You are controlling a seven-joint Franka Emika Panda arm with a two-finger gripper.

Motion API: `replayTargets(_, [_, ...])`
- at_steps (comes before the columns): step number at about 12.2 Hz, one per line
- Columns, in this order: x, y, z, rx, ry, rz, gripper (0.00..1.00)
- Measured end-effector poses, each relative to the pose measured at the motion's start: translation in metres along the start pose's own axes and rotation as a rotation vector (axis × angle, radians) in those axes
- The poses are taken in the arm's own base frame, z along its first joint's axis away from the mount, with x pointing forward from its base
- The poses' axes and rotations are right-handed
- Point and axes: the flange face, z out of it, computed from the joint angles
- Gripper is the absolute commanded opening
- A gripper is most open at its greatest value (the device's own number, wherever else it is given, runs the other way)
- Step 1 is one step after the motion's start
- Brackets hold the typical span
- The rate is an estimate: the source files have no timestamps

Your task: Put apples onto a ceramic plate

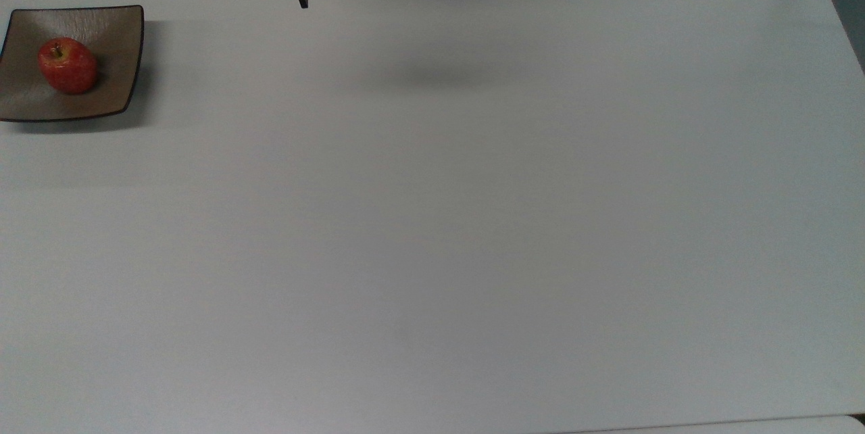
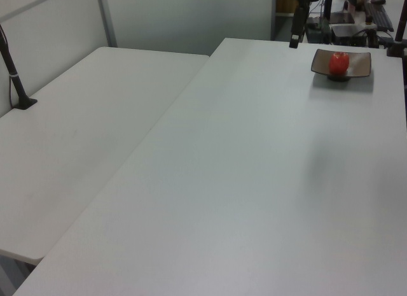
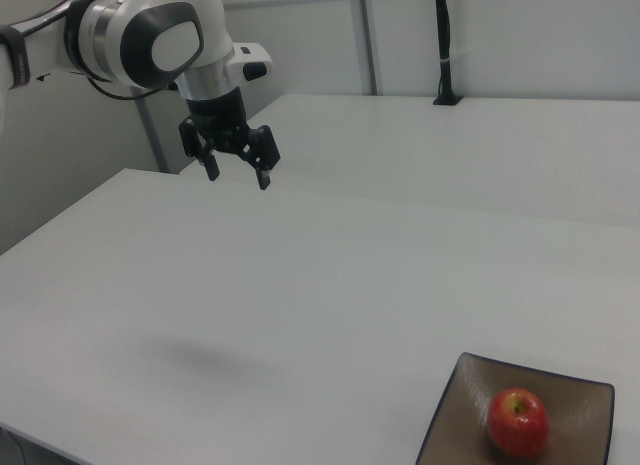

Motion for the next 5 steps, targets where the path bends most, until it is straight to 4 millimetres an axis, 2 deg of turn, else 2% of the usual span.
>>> replayTargets(2, [-0.004,-0.003,-0.002,0.003,-0.017,0.043,1.0])
replayTargets(5, [-0.006,-0.019,-0.007,0.006,-0.025,0.092,1.0])
